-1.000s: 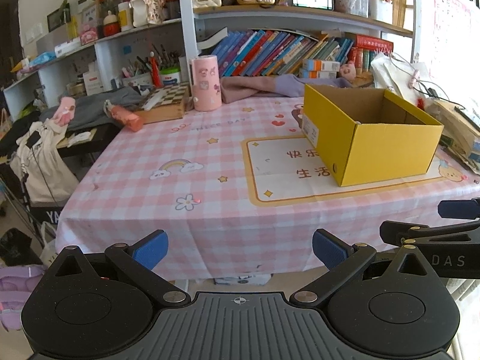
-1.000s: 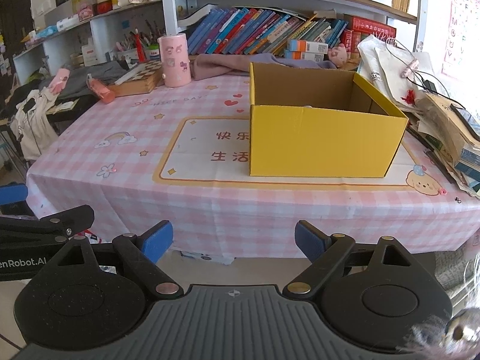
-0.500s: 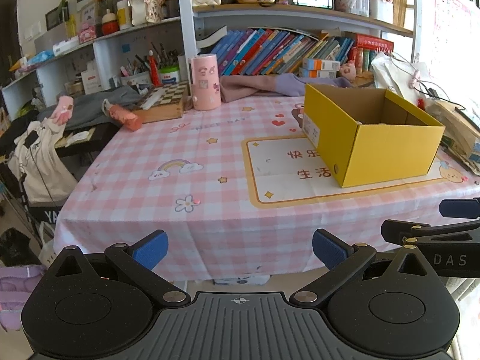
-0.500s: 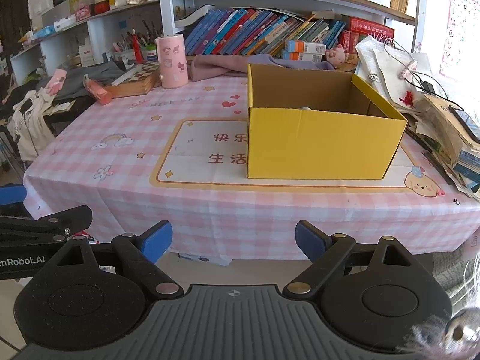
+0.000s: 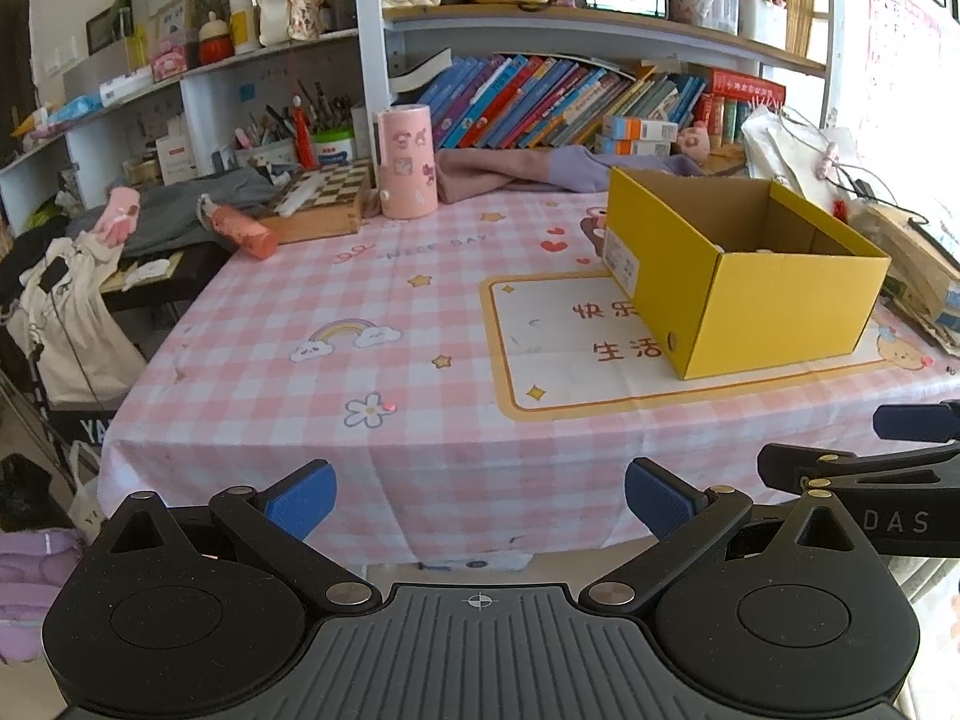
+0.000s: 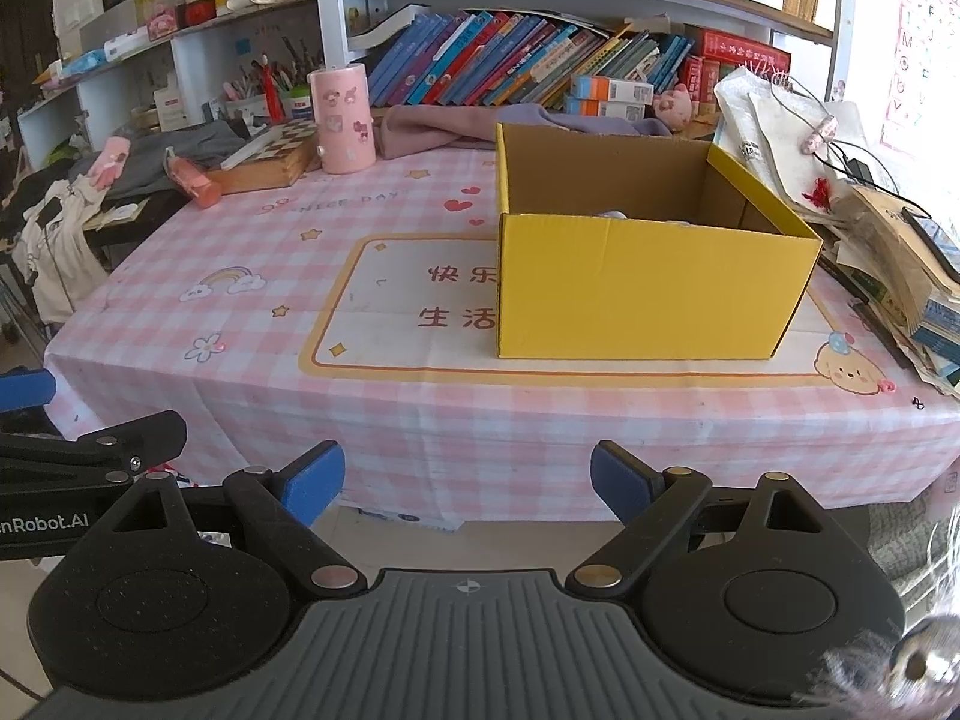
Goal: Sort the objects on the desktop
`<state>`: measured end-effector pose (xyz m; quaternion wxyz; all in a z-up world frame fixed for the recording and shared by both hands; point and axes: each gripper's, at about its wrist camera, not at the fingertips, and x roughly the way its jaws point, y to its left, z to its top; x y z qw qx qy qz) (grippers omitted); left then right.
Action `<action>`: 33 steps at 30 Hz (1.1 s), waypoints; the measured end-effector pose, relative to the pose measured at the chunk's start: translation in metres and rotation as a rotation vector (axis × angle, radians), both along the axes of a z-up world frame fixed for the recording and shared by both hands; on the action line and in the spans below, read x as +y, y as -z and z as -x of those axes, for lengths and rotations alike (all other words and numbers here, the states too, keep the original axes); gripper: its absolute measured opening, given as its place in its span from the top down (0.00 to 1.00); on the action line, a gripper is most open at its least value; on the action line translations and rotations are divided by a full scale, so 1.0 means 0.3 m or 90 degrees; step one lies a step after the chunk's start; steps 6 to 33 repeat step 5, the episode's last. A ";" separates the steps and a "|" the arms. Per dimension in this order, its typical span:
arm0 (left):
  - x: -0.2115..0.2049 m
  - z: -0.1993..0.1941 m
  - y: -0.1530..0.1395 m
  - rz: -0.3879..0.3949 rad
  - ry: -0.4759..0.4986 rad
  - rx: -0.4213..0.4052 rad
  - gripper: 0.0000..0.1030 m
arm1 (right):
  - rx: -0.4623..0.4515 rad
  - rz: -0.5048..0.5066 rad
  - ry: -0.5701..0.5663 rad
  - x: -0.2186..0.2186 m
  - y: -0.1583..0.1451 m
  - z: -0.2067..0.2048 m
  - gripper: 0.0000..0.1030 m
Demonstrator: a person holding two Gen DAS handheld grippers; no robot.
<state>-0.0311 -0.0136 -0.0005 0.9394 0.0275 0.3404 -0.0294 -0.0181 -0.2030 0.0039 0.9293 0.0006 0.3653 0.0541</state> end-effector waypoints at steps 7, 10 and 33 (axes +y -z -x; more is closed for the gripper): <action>0.009 -0.014 0.006 0.009 -0.002 0.003 0.00 | 0.005 0.000 0.004 0.007 0.007 -0.010 0.14; 0.009 -0.014 0.006 0.009 -0.002 0.003 0.00 | 0.005 0.000 0.004 0.007 0.007 -0.010 0.14; 0.009 -0.014 0.006 0.009 -0.002 0.003 0.00 | 0.005 0.000 0.004 0.007 0.007 -0.010 0.14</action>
